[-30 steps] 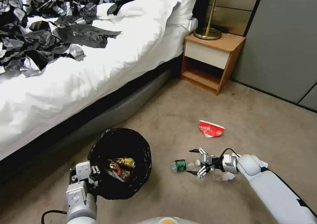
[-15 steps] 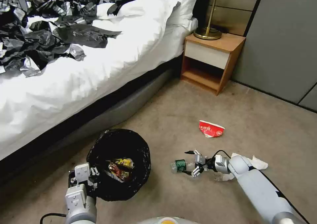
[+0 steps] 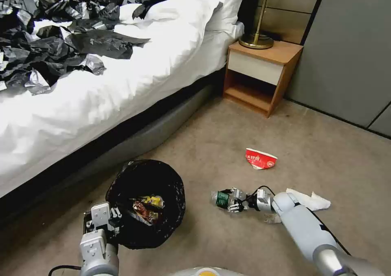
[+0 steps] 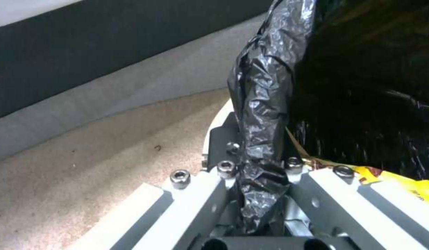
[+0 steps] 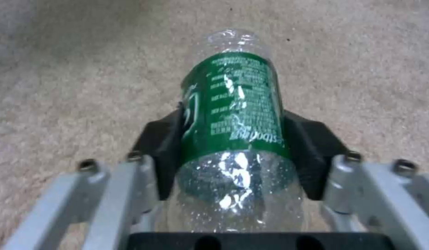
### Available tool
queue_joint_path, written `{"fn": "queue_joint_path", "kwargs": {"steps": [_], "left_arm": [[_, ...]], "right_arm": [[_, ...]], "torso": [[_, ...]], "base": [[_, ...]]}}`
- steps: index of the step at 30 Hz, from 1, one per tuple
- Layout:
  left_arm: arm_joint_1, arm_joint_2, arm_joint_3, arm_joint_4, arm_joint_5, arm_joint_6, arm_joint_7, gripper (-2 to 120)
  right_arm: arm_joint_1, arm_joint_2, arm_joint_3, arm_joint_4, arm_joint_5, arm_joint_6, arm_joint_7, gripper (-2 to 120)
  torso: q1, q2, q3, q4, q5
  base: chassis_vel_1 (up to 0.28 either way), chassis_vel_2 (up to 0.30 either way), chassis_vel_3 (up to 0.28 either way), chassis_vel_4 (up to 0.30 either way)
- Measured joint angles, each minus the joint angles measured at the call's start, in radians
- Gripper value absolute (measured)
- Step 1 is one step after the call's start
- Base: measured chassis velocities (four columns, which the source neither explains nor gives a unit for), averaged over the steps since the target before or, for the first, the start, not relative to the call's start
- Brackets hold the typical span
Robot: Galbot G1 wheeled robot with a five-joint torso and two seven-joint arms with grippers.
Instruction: Pick up the trash bin, then pick up the garbage from the floor and place it into the trash bin.
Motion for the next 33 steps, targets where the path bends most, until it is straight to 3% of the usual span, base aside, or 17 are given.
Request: {"fn": "queue_joint_path", "kwargs": {"steps": [6, 11, 15, 19, 20, 23, 24, 26, 27, 30, 33], "left_arm": [[-0.003, 0.002, 0.004, 0.002, 0.001, 0.000, 0.000, 1], [-0.005, 0.007, 0.007, 0.003, 0.001, 0.000, 0.000, 1], [-0.010, 0.017, 0.009, 0.005, -0.002, 0.003, 0.000, 1], [-0.020, 0.033, 0.009, 0.011, -0.013, 0.009, 0.001, 1], [-0.020, 0.033, 0.009, 0.011, -0.013, 0.009, 0.001, 1], [-0.026, 0.042, 0.011, 0.015, -0.017, 0.012, 0.001, 1], [-0.026, 0.042, 0.011, 0.015, -0.017, 0.012, 0.001, 1], [-0.028, 0.044, 0.014, 0.016, -0.018, 0.013, 0.000, 1], [-0.028, 0.044, 0.014, 0.016, -0.018, 0.013, 0.000, 1], [-0.031, 0.049, 0.020, 0.016, -0.020, 0.015, 0.001, 1], [-0.031, 0.050, 0.023, 0.016, -0.020, 0.015, 0.001, 1]], "right_arm": [[-0.026, -0.002, 0.002, 0.014, 0.028, 0.000, 0.002, 26], [-0.063, -0.015, 0.000, 0.062, 0.068, -0.002, 0.015, 22], [-0.131, -0.039, -0.002, 0.195, 0.150, -0.005, 0.106, 22], [-0.266, -0.087, 0.011, 0.576, 0.354, -0.061, 0.254, 22], [-0.266, -0.087, 0.011, 0.576, 0.354, -0.061, 0.254, 22], [-0.345, -0.105, 0.039, 0.894, 0.456, -0.093, 0.320, 22], [-0.345, -0.105, 0.039, 0.894, 0.456, -0.093, 0.320, 22], [-0.374, -0.108, 0.046, 1.065, 0.484, -0.107, 0.367, 22], [-0.374, -0.108, 0.046, 1.065, 0.484, -0.107, 0.367, 22], [-0.415, -0.115, -0.014, 1.373, 0.554, -0.160, 0.508, 22], [-0.442, -0.121, -0.092, 1.482, 0.586, -0.184, 0.583, 22]], "torso": [[0.000, 0.000, 0.000, 0.0000, 0.0000], [0.000, 0.000, 0.000, 0.0002, 0.0006], [0.000, 0.000, 0.000, 0.0001, 0.0004], [0.000, 0.000, 0.000, -0.0001, -0.0002], [0.000, 0.000, 0.000, -0.0001, -0.0002], [0.000, 0.000, 0.000, 0.0003, 0.0002], [0.000, 0.000, 0.000, 0.0003, 0.0002], [0.000, 0.000, 0.000, 0.0001, 0.0000], [0.000, 0.000, 0.000, 0.0001, 0.0000], [0.000, 0.000, 0.000, 0.0002, 0.0001], [0.000, 0.000, 0.000, 0.0002, 0.0001]], "base": [[0.000, 0.000, 0.000, 0.000], [0.000, 0.000, 0.000, 0.000], [0.000, 0.000, 0.000, 0.000], [0.000, 0.000, 0.000, 0.000], [0.000, 0.000, 0.000, 0.000], [0.000, 0.000, 0.000, 0.000], [0.000, 0.000, 0.000, 0.000], [0.000, 0.000, 0.000, 0.000], [0.000, 0.000, 0.000, 0.000], [0.000, 0.000, 0.000, 0.000], [0.000, 0.000, 0.000, 0.000]]}}
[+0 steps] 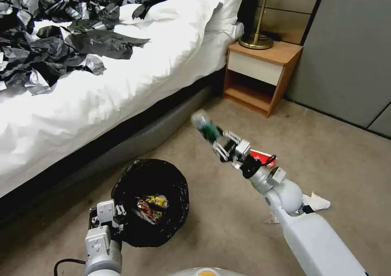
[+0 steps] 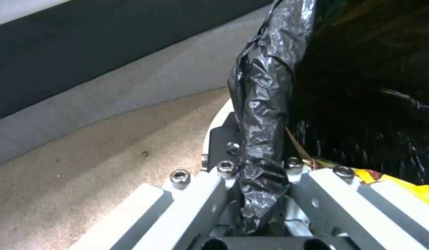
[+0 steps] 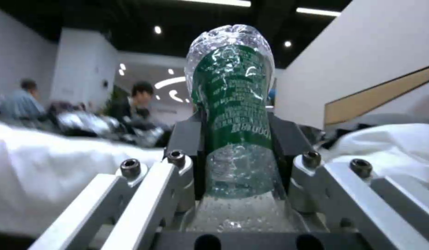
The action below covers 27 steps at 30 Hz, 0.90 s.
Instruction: Pick up the trash bin, then pick up the garbage from the floor and place it into the trash bin.
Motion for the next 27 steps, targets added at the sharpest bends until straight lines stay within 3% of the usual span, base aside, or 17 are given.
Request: {"fn": "queue_joint_path", "kwargs": {"steps": [6, 14, 27], "left_arm": [[0.003, -0.001, 0.004, -0.005, 0.003, 0.000, 0.000, 1], [0.011, -0.011, 0.010, -0.015, 0.017, -0.003, 0.007, 1], [0.007, -0.025, 0.020, -0.015, 0.018, -0.005, 0.008, 1]], "right_arm": [[-0.034, -0.016, -0.152, 0.021, -0.020, -0.017, 0.064, 22], [0.022, 0.024, -0.295, -0.191, -0.092, 0.011, 0.062, 22], [0.045, 0.079, -0.323, -0.393, -0.145, 0.042, 0.039, 22]], "torso": [[0.000, 0.000, 0.000, -0.0002, 0.0001], [0.000, 0.000, 0.000, 0.0000, 0.0000], [0.000, 0.000, 0.000, 0.0000, 0.0001]], "base": [[0.000, 0.000, 0.000, 0.000], [0.000, 0.000, 0.000, 0.000], [0.000, 0.000, 0.000, 0.000]]}}
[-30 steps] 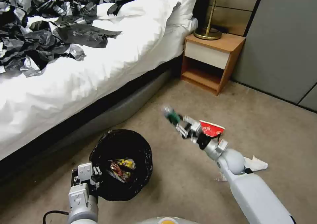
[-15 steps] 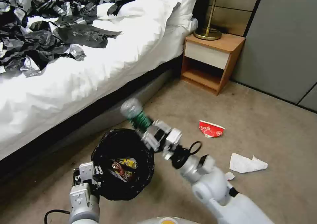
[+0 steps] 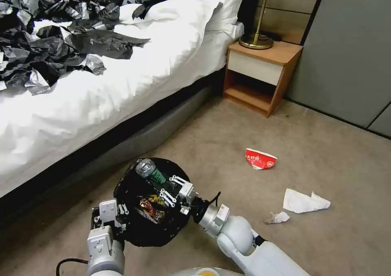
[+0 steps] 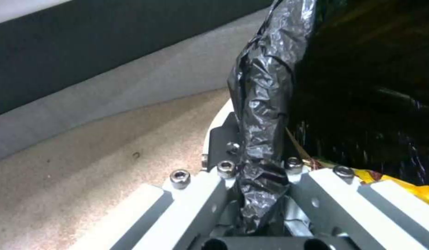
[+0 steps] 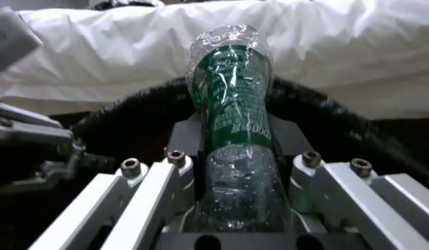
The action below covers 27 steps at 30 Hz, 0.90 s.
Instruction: Pick up the trash bin, then pick up the garbage from the floor and place it into the trash bin.
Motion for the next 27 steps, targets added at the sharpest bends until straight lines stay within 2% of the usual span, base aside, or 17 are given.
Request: {"fn": "queue_joint_path", "kwargs": {"steps": [2, 5, 7, 8, 12, 13, 15, 16, 19, 20, 22, 27], "left_arm": [[-0.001, -0.001, 0.002, 0.000, -0.001, 0.000, 0.000, 1], [-0.004, -0.001, 0.002, 0.000, -0.003, 0.000, 0.000, 1], [-0.007, 0.001, 0.001, 0.000, -0.006, 0.000, 0.002, 1], [-0.007, 0.001, 0.001, 0.000, -0.006, 0.000, 0.002, 1], [-0.012, 0.008, -0.005, 0.000, -0.008, -0.003, 0.018, 1], [-0.012, 0.008, -0.005, 0.000, -0.008, -0.003, 0.018, 1], [-0.013, 0.011, -0.006, 0.000, -0.008, -0.004, 0.021, 1], [-0.013, 0.011, -0.006, 0.000, -0.008, -0.004, 0.021, 1], [-0.014, 0.011, -0.009, 0.000, -0.007, -0.014, 0.029, 1], [-0.014, 0.011, -0.009, 0.000, -0.007, -0.014, 0.029, 1], [-0.014, 0.011, -0.011, 0.000, -0.005, -0.018, 0.033, 1], [-0.017, 0.011, -0.011, 0.003, -0.001, -0.021, 0.035, 1]], "right_arm": [[0.000, 0.001, 0.001, -0.006, -0.001, -0.009, -0.004, 23], [-0.005, 0.001, 0.001, -0.006, -0.009, -0.020, -0.009, 30], [-0.009, 0.001, -0.002, -0.006, -0.021, -0.022, -0.010, 42], [-0.009, 0.001, -0.002, -0.006, -0.021, -0.022, -0.010, 42], [-0.034, 0.006, -0.006, 0.003, -0.056, -0.021, 0.001, 62], [-0.034, 0.006, -0.006, 0.003, -0.056, -0.021, 0.001, 62], [-0.041, 0.003, -0.002, 0.019, -0.058, -0.022, 0.007, 72], [-0.041, 0.003, -0.002, 0.019, -0.058, -0.022, 0.007, 72], [-0.052, -0.004, 0.007, 0.045, -0.058, -0.027, 0.010, 87], [-0.052, -0.004, 0.007, 0.045, -0.058, -0.027, 0.010, 87], [-0.063, -0.011, 0.013, 0.067, -0.057, -0.029, 0.018, 96], [-0.087, -0.028, 0.031, 0.126, -0.057, -0.032, 0.022, 100]], "torso": [[0.000, 0.000, 0.000, -0.0001, -0.0001], [0.000, 0.000, 0.000, -0.0001, 0.0000], [0.000, 0.000, 0.000, -0.0001, -0.0001], [0.000, 0.000, 0.000, -0.0001, -0.0001], [0.000, 0.000, 0.000, -0.0001, 0.0000], [0.000, 0.000, 0.000, -0.0001, 0.0000], [0.000, 0.000, 0.000, -0.0001, 0.0000], [0.000, 0.000, 0.000, -0.0001, 0.0000], [0.000, 0.000, 0.000, -0.0001, 0.0000], [0.000, 0.000, 0.000, -0.0001, 0.0000], [0.000, 0.000, 0.000, -0.0001, 0.0000], [0.000, 0.000, 0.000, -0.0001, 0.0000]], "base": [[0.000, 0.000, 0.000, 0.000], [0.000, 0.000, 0.000, 0.000], [0.000, 0.000, 0.000, 0.000], [0.000, 0.000, 0.000, 0.000], [0.000, 0.000, 0.000, 0.000], [0.000, 0.000, 0.000, 0.000], [0.000, 0.000, 0.000, 0.000], [0.000, 0.000, 0.000, 0.000], [0.000, 0.000, 0.000, 0.000], [0.000, 0.000, 0.000, 0.000], [0.000, 0.000, 0.000, 0.000], [0.000, 0.000, 0.000, 0.000]]}}
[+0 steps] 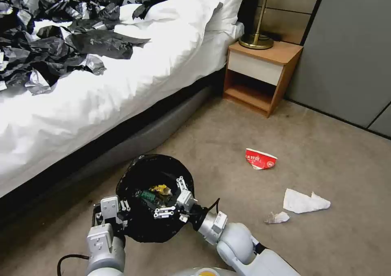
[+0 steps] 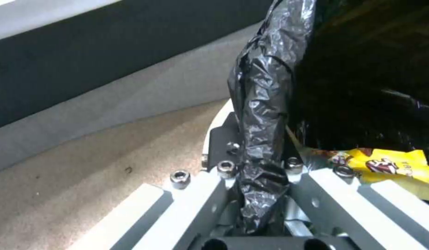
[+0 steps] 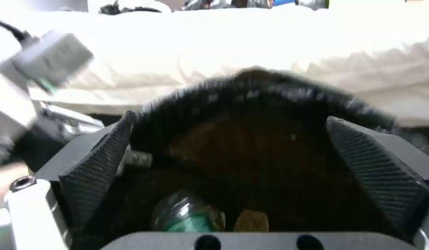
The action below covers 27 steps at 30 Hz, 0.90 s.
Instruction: Pick up the trash bin, then pick up the garbage from the floor and place it into the trash bin.
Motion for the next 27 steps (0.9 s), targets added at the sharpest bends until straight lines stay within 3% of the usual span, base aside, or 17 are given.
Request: {"fn": "queue_joint_path", "kwargs": {"steps": [9, 11, 13, 17, 21, 27], "left_arm": [[-0.003, 0.014, -0.008, 0.014, 0.004, 0.004, -0.001, 1], [-0.007, 0.020, -0.013, 0.019, -0.004, 0.005, -0.002, 1], [-0.007, 0.021, -0.013, 0.019, -0.009, 0.006, -0.003, 1], [-0.013, 0.031, -0.020, 0.019, -0.027, 0.015, -0.005, 1], [-0.018, 0.031, -0.021, 0.018, -0.029, 0.017, -0.005, 1], [-0.021, 0.024, -0.014, 0.017, -0.023, 0.017, -0.004, 1]], "right_arm": [[-0.081, -0.064, 0.114, 0.270, 0.003, -0.031, 0.061, 100], [-0.136, -0.056, 0.204, 0.374, -0.029, -0.062, 0.128, 100], [-0.158, -0.048, 0.235, 0.402, -0.049, -0.075, 0.155, 100], [-0.315, -0.004, 0.409, 0.499, -0.144, -0.118, 0.334, 100], [-0.402, 0.019, 0.468, 0.509, -0.157, -0.116, 0.377, 100], [-0.503, 0.067, 0.510, 0.447, -0.185, -0.035, 0.391, 100]], "torso": [[0.000, 0.000, 0.000, 0.0002, 0.0000], [0.000, 0.000, 0.000, 0.0001, -0.0001], [0.000, 0.000, 0.000, 0.0000, 0.0000], [0.000, 0.000, 0.000, -0.0005, -0.0001], [0.000, 0.000, 0.000, -0.0001, 0.0000], [0.000, 0.000, 0.000, 0.0000, 0.0000]], "base": [[0.000, 0.000, 0.000, 0.000], [0.000, 0.000, 0.000, 0.000], [0.000, 0.000, 0.000, 0.000], [0.000, 0.000, 0.000, 0.000], [0.000, 0.000, 0.000, 0.000], [0.000, 0.000, 0.000, 0.000]]}}
